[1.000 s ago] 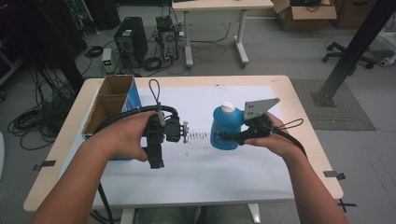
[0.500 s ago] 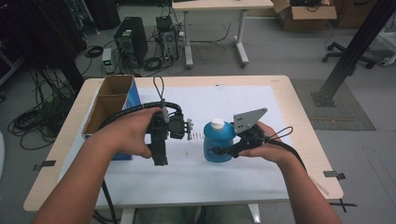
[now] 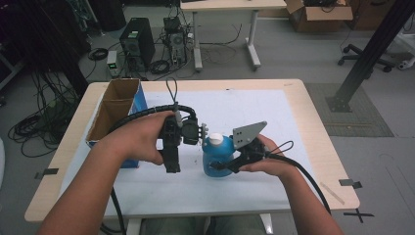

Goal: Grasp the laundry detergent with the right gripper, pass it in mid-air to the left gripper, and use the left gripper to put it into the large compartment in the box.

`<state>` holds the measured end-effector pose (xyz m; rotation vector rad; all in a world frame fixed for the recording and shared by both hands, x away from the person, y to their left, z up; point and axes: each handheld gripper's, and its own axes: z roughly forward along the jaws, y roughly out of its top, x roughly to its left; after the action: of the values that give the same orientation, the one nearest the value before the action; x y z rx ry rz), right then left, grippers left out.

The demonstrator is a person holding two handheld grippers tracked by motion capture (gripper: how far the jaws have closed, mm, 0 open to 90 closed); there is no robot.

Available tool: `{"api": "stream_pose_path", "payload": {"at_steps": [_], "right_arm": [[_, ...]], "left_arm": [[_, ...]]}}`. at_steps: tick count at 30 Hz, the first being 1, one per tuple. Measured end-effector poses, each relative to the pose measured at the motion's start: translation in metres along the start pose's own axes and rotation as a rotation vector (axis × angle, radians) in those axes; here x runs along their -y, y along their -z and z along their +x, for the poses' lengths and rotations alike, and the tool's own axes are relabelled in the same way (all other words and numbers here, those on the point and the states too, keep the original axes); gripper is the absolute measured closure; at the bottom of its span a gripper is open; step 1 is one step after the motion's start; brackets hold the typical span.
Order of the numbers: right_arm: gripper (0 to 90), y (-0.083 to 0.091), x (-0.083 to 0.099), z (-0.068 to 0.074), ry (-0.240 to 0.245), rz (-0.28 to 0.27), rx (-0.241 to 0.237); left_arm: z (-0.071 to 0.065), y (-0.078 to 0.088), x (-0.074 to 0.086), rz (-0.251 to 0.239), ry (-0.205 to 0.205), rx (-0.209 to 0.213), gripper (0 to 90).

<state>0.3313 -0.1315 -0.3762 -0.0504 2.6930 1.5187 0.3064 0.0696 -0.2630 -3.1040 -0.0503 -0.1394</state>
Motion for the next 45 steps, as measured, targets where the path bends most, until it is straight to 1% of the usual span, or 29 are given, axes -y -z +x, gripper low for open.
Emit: {"api": "stream_pose_path", "payload": {"at_steps": [1,4,5,9,17,19,21,22,23,24,25,26,29,35,36,37,39,40,41,44,45], "right_arm": [[45.8,-0.004,0.000,0.001,0.002,-0.003,-0.005],[45.8,-0.010,0.000,0.001,0.004,-0.006,-0.010],[45.7,-0.012,-0.001,0.002,0.006,-0.009,-0.012],[45.8,-0.017,-0.001,0.002,0.005,-0.017,-0.017],[45.8,-0.027,-0.004,0.003,0.011,-0.015,-0.020],[45.7,-0.034,-0.007,0.004,0.008,-0.029,-0.033],[45.7,-0.036,-0.008,0.004,0.014,-0.031,-0.035],[45.7,-0.041,-0.010,0.004,0.012,-0.032,-0.040],[45.7,-0.041,-0.010,0.004,0.012,-0.032,-0.040],[45.7,-0.045,-0.012,0.004,0.014,-0.031,-0.038],[45.7,-0.045,-0.012,0.004,0.014,-0.031,-0.038],[45.8,-0.049,-0.015,0.005,0.015,-0.029,-0.038],[45.7,-0.054,-0.017,0.005,0.020,-0.026,-0.036],[45.6,-0.059,-0.020,0.006,0.019,-0.035,-0.033],[45.7,-0.060,-0.020,0.007,0.012,-0.037,-0.035],[45.7,-0.060,-0.021,0.007,0.016,-0.039,-0.034],[45.7,-0.061,-0.022,0.008,0.008,-0.041,-0.040],[45.7,-0.061,-0.022,0.007,0.019,-0.043,-0.034],[45.7,-0.062,-0.023,0.008,0.011,-0.042,-0.036],[45.6,-0.062,-0.025,0.007,0.025,-0.048,-0.027],[45.6,-0.063,-0.026,0.008,0.023,-0.050,-0.026]], "left_arm": [[0.000,0.000,-0.001,0.000,-0.001,0.001,0.4],[-0.001,0.000,-0.003,0.000,-0.003,0.004,0.4],[0.000,0.000,-0.003,-0.006,-0.004,0.002,0.4],[0.000,0.000,-0.006,-0.003,-0.010,0.005,0.4],[0.001,-0.001,-0.012,-0.006,-0.019,0.005,0.4],[0.001,0.000,-0.014,-0.002,-0.021,0.008,0.4],[0.000,0.000,-0.014,-0.002,-0.021,0.009,0.4],[0.000,0.000,-0.015,-0.002,-0.021,0.008,0.4],[0.000,0.000,-0.015,-0.001,-0.024,0.010,0.4],[0.000,0.000,-0.016,-0.001,-0.024,0.012,0.4],[0.000,0.000,-0.016,-0.001,-0.024,0.012,0.4],[0.000,0.000,-0.016,-0.001,-0.024,0.011,0.4],[0.000,-0.001,-0.017,-0.002,-0.023,0.010,0.4],[0.000,-0.003,-0.020,0.002,-0.028,0.011,0.4],[0.000,-0.003,-0.021,0.002,-0.031,0.010,0.4],[0.000,-0.003,-0.021,0.002,-0.031,0.010,0.4],[0.000,-0.004,-0.022,0.002,-0.033,0.010,0.4],[-0.001,-0.005,-0.023,0.003,-0.033,0.010,0.4],[-0.001,-0.005,-0.023,0.006,-0.033,0.010,0.4],[-0.001,-0.005,-0.023,0.006,-0.027,0.007,0.4],[-0.001,-0.006,-0.023,0.003,-0.022,0.004,0.4]]}}
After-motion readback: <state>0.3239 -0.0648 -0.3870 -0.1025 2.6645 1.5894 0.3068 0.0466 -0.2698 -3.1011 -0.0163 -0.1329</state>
